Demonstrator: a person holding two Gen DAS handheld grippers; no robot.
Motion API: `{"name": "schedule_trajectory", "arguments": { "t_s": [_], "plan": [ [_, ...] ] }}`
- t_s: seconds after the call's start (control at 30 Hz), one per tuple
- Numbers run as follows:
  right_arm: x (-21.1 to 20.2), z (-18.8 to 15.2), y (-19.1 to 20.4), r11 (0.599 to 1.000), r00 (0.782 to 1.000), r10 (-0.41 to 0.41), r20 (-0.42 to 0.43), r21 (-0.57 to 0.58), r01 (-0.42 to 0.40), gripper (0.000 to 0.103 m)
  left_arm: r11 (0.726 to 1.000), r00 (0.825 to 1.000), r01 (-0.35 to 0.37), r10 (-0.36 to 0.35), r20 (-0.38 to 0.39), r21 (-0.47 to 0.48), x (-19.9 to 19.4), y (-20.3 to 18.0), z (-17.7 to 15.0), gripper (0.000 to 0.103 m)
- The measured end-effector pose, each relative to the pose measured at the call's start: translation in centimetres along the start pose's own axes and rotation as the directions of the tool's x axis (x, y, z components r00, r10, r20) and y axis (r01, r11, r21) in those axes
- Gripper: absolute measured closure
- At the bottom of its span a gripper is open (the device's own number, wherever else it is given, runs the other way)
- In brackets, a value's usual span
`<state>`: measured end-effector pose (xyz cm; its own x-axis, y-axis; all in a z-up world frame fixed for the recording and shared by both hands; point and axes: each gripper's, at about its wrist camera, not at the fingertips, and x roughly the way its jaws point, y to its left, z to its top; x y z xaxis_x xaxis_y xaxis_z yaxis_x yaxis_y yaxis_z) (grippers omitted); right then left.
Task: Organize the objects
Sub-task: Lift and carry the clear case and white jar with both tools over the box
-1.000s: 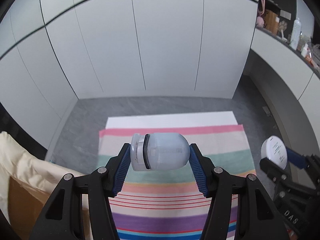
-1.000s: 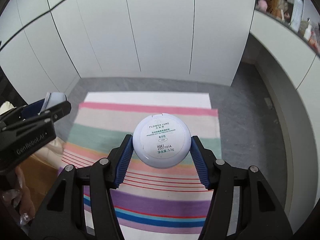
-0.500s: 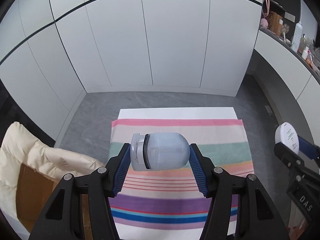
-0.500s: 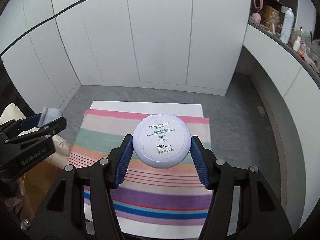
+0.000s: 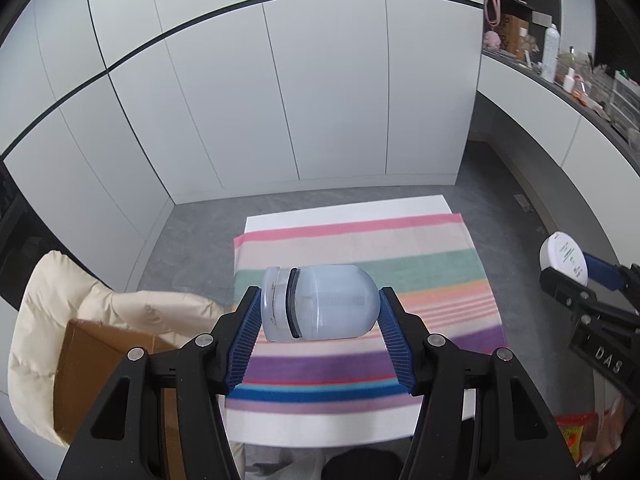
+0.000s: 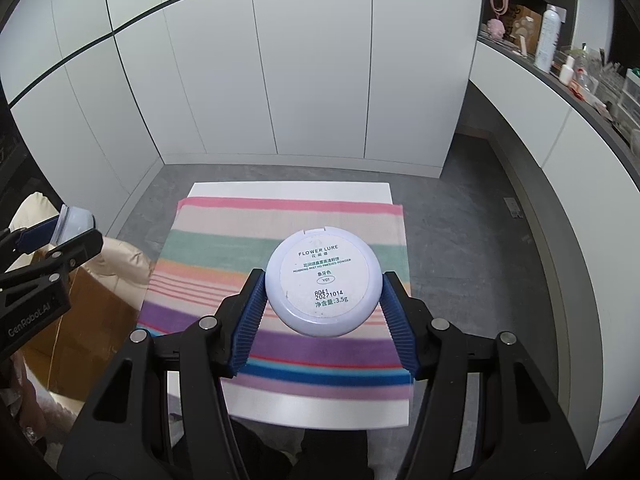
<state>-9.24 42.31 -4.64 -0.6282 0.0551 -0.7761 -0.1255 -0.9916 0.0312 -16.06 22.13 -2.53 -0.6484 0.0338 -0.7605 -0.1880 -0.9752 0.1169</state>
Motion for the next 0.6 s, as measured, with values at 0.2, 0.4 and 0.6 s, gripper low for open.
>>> {"name": "schedule_trajectory", "arguments": {
  "t_s": [0.2,0.4,0.6],
  "plan": [
    [-2.9,-3.2,0.4,0.999,0.999,-0.031,0.009,-0.013,0.032,0.043,1.000,1.000,-0.017,0.017,0.021,-0.008,-3.1,1.2,-3.2,0.044],
    [-4.6,-6.6,0.3,1.000,1.000,-0.015,-0.025,0.004,0.015,0.043,0.999,1.000,-0.017,0.017,0.023,-0.027,-5.4,2.5,-6.3,0.044],
    [-4.9,-10.5,0.5,1.000,0.997,0.003,-0.079,0.015,-0.002,0.043,1.000,1.000,-0.025,0.025,0.004,-0.009,-6.3,3.0,-9.6,0.044]
  ]
}}
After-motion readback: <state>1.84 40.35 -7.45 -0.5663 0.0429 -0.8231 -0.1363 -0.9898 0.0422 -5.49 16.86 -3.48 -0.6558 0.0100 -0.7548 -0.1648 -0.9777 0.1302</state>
